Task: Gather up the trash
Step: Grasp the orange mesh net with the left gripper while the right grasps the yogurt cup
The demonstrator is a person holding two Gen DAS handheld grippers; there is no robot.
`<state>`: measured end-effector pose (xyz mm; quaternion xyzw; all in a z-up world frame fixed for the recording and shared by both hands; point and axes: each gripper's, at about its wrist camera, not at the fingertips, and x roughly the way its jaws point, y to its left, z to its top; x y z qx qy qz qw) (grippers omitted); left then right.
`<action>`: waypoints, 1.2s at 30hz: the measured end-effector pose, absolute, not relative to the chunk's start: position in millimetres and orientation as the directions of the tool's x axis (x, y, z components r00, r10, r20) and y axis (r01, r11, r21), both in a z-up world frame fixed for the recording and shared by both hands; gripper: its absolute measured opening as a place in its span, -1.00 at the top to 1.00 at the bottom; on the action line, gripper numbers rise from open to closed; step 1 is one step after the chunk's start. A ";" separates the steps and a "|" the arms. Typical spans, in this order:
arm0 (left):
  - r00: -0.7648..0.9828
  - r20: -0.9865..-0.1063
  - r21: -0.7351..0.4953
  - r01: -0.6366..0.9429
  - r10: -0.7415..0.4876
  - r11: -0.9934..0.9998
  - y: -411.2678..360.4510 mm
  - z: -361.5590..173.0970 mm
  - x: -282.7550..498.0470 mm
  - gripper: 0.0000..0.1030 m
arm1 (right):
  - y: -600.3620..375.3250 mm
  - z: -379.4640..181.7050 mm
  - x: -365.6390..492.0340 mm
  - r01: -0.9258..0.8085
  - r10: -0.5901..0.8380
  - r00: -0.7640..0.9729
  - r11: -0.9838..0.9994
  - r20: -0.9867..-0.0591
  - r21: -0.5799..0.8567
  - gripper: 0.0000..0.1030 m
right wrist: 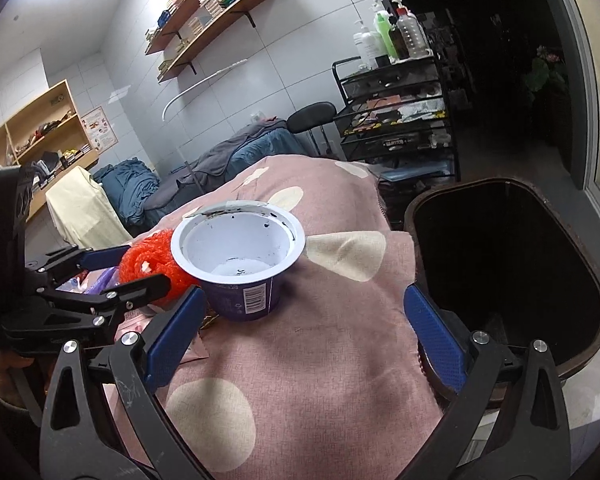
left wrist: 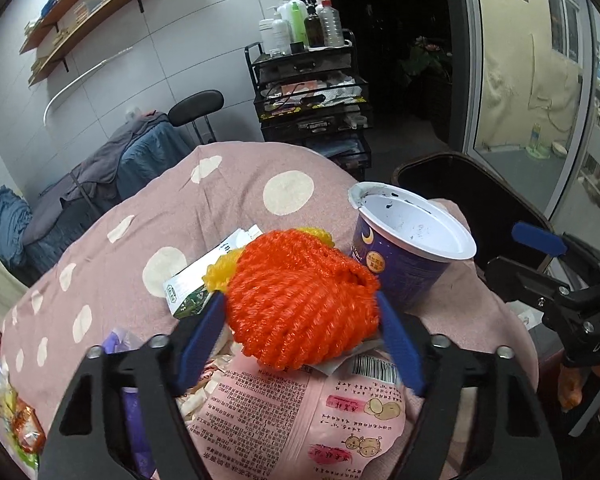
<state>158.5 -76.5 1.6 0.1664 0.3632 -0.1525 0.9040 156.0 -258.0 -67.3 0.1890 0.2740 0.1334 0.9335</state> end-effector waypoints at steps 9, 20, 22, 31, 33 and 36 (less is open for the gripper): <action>0.705 -0.674 0.069 0.359 -0.221 0.931 -56.9 10.1 155.1 0.55 | -232.9 -67.9 187.6 -0.242 0.456 0.745 0.865 -0.487 0.440 -0.90; 0.756 -0.596 -0.066 0.289 -0.270 0.955 -23.4 25.6 137.1 0.59 | -204.4 -67.4 229.4 -0.274 0.468 0.698 0.874 -0.542 0.402 -0.86; 0.768 -0.582 -0.072 0.277 -0.266 0.958 -17.4 27.3 131.9 0.59 | -202.6 -67.9 232.4 -0.279 0.474 0.698 0.870 -0.537 0.406 -0.57; 0.798 -0.537 -0.124 0.247 -0.274 0.961 -7.1 31.8 111.3 0.59 | -206.2 -63.5 218.5 -0.286 0.484 0.732 0.857 -0.479 0.429 -0.38; 0.799 -0.527 -0.135 0.256 -0.288 0.957 -9.2 32.9 108.0 0.59 | -208.8 -56.6 210.5 -0.289 0.472 0.752 0.863 -0.459 0.415 -0.38; 0.803 -0.507 -0.143 0.283 -0.315 0.949 -15.6 35.4 101.8 0.59 | -215.6 -45.7 195.8 -0.284 0.446 0.786 0.876 -0.428 0.391 -0.38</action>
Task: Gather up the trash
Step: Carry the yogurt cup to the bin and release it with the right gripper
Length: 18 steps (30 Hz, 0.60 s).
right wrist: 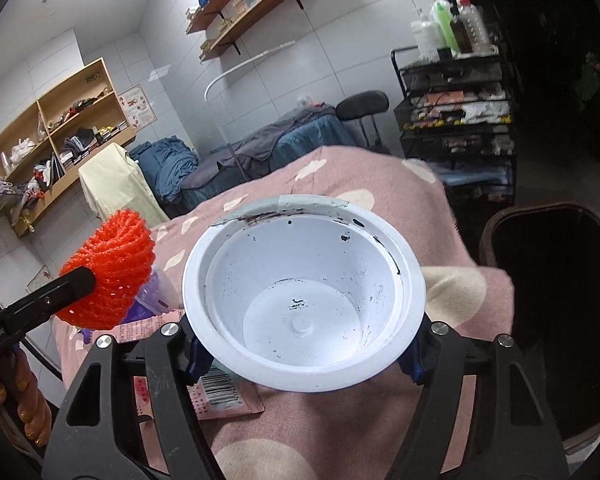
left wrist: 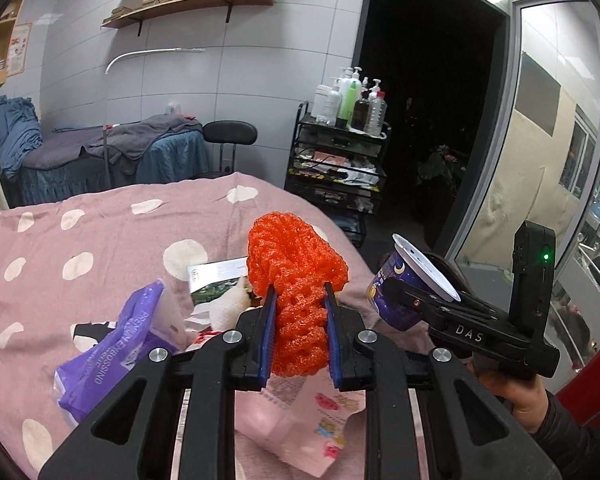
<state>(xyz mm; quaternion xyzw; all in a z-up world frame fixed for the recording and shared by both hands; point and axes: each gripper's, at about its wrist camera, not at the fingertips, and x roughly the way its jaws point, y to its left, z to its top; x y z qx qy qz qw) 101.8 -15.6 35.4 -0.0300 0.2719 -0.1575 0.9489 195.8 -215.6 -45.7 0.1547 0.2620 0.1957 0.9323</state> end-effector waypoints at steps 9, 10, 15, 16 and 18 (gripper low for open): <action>0.757 -0.488 -0.149 0.419 -0.435 0.896 -60.4 34.6 97.0 0.59 | -265.8 -33.0 165.7 -0.163 0.310 0.858 0.920 -0.410 0.356 -0.38; 0.749 -0.489 -0.150 0.434 -0.448 0.888 -66.5 33.1 97.6 0.59 | -273.3 -33.9 164.2 -0.137 0.283 0.863 0.928 -0.418 0.346 -0.38; 0.693 -0.504 -0.153 0.516 -0.515 0.843 -99.6 24.6 103.5 0.59 | -318.4 -49.1 167.0 0.032 0.137 0.850 0.950 -0.509 0.309 -0.38; 0.681 -0.509 -0.157 0.528 -0.527 0.834 -104.8 22.7 105.2 0.59 | -328.1 -54.6 170.1 0.067 0.106 0.840 0.953 -0.532 0.296 -0.38; 0.658 -0.521 -0.160 0.550 -0.544 0.820 -115.5 18.4 109.2 0.59 | -345.6 -66.5 175.7 0.130 0.059 0.814 0.951 -0.578 0.280 -0.38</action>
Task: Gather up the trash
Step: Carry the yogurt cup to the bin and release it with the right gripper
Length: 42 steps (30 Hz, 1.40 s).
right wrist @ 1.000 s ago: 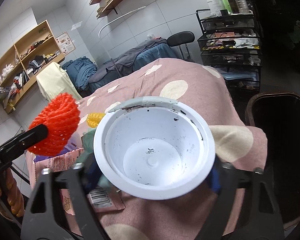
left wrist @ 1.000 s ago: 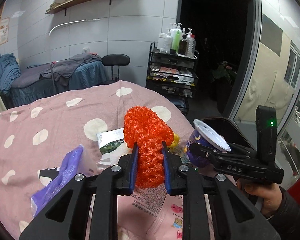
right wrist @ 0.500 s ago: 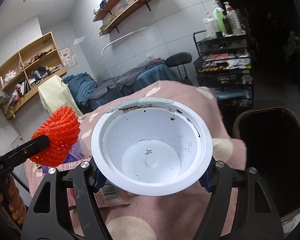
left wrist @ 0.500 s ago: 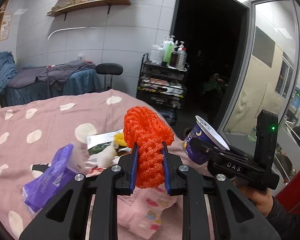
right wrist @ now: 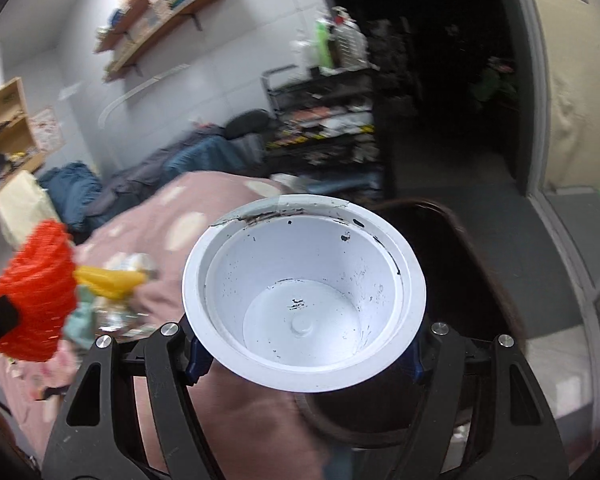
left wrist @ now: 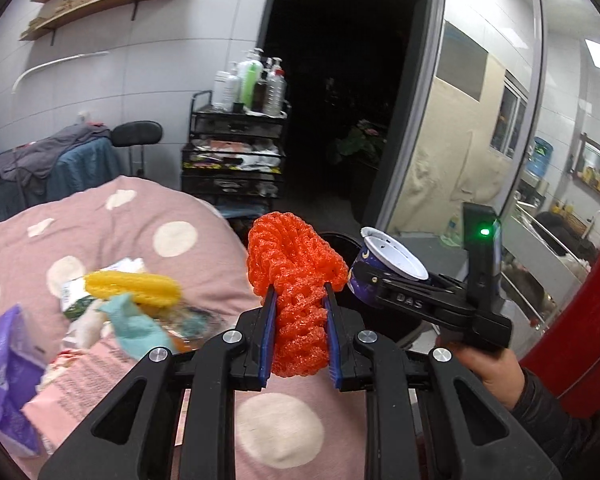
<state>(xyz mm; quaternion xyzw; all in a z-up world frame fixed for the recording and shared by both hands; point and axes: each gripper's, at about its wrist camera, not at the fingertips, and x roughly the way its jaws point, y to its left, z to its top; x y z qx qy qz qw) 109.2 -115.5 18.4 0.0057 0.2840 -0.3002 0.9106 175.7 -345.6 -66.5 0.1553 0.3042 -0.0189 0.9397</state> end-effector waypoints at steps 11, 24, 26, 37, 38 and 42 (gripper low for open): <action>0.590 -0.581 -0.151 0.599 -0.561 0.786 -162.2 -4.9 118.7 0.59 | -374.3 -126.9 196.5 0.221 0.005 0.681 0.952 -0.732 0.213 -0.39; 0.565 -0.618 -0.139 0.607 -0.548 0.782 -176.6 -18.4 125.1 0.59 | -364.3 -136.3 196.8 0.220 0.007 0.652 0.955 -0.758 0.198 -0.70; 0.559 -0.620 -0.144 0.608 -0.550 0.781 -177.8 -19.7 126.5 0.59 | -363.8 -132.7 192.7 0.215 0.015 0.662 0.954 -0.749 0.209 -0.70; 0.527 -0.630 -0.160 0.631 -0.571 0.759 -194.1 -21.5 134.9 0.59 | -369.1 -99.2 161.3 0.265 -0.058 0.753 0.939 -0.656 0.221 -0.74; 0.522 -0.632 -0.164 0.633 -0.573 0.757 -196.6 -22.3 136.2 0.59 | -371.6 -95.6 157.9 0.277 -0.074 0.761 0.936 -0.645 0.219 -0.75; 0.489 -0.646 -0.177 0.651 -0.586 0.738 -210.4 -25.2 141.7 0.59 | -385.2 -88.0 149.2 0.331 -0.132 0.771 0.918 -0.623 0.216 -0.77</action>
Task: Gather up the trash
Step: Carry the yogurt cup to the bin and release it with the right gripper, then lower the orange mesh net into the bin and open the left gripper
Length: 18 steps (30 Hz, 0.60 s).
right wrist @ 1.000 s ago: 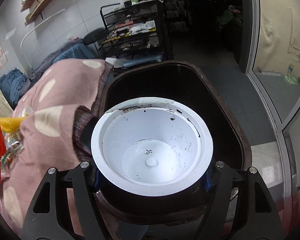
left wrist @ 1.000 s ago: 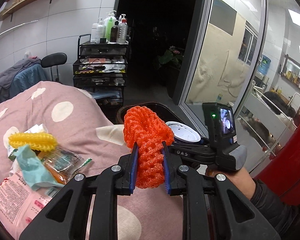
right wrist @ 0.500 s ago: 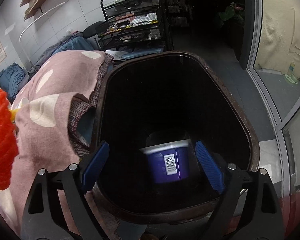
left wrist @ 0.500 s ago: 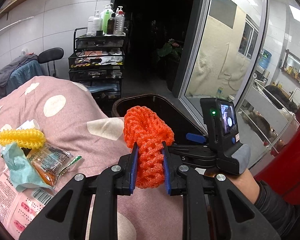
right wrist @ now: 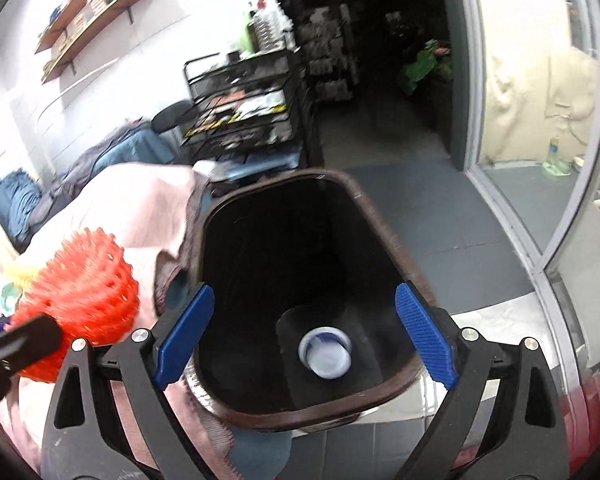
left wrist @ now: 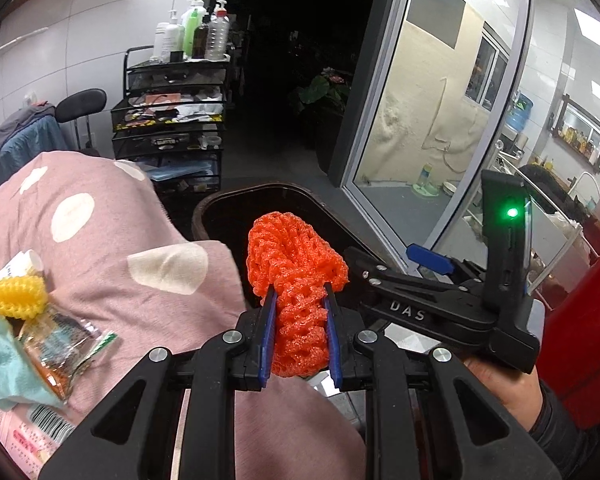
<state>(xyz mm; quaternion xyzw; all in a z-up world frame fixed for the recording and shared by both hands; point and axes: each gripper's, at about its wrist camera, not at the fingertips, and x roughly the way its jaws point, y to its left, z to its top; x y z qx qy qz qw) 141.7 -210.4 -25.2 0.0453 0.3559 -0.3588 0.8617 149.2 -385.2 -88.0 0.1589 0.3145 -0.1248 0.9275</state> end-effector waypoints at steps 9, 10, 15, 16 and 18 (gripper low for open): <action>0.429 -0.701 -0.164 0.681 -0.570 0.714 -242.8 -40.0 152.8 0.59 | -417.4 -84.2 131.8 0.423 -0.209 0.763 0.877 -0.612 0.228 -0.78; 0.429 -0.705 -0.158 0.682 -0.565 0.714 -245.0 -41.3 153.7 0.58 | -420.7 -84.6 130.0 0.429 -0.214 0.761 0.874 -0.612 0.229 -0.78; 0.421 -0.722 -0.147 0.682 -0.549 0.716 -250.9 -45.8 159.1 0.54 | -430.5 -87.1 128.1 0.454 -0.230 0.753 0.860 -0.616 0.235 -0.78; 0.422 -0.724 -0.141 0.683 -0.545 0.716 -251.9 -46.8 158.8 0.52 | -431.7 -87.7 127.9 0.458 -0.233 0.752 0.857 -0.616 0.235 -0.78; 0.421 -0.727 -0.133 0.689 -0.543 0.713 -253.8 -48.6 156.6 0.31 | -433.0 -88.4 127.0 0.461 -0.236 0.751 0.855 -0.616 0.236 -0.78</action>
